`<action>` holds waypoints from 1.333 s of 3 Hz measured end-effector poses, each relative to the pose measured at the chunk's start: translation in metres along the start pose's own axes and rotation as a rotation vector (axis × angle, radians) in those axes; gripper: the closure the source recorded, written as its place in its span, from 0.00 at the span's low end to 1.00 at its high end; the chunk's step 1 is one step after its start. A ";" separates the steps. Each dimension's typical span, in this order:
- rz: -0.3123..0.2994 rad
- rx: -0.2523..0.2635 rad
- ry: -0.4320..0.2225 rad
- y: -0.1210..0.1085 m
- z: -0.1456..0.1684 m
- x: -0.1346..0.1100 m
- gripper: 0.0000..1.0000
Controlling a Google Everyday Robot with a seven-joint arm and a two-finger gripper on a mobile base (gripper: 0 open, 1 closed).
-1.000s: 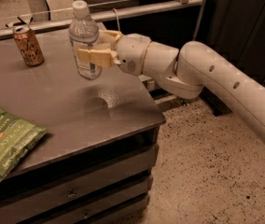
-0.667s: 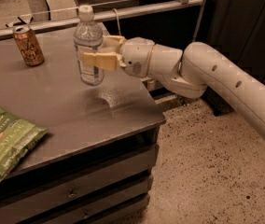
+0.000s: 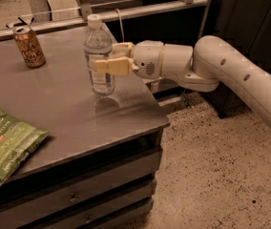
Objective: Place blue plastic bottle upright
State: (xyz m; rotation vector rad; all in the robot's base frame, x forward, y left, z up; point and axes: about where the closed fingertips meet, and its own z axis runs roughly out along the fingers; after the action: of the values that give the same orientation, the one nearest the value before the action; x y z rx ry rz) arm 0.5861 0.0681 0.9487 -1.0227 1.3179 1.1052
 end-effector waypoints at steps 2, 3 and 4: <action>0.000 -0.022 0.028 -0.005 -0.003 0.017 0.83; -0.041 -0.042 0.025 -0.007 0.002 0.018 0.59; -0.066 -0.053 0.025 -0.007 0.005 0.020 0.36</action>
Offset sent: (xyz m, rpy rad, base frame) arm 0.0112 -0.0076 -0.0248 -0.0387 -0.0276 0.0229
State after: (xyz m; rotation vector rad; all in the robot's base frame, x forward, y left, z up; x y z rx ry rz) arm 0.5928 0.0726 0.9286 -1.1149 1.2717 1.0852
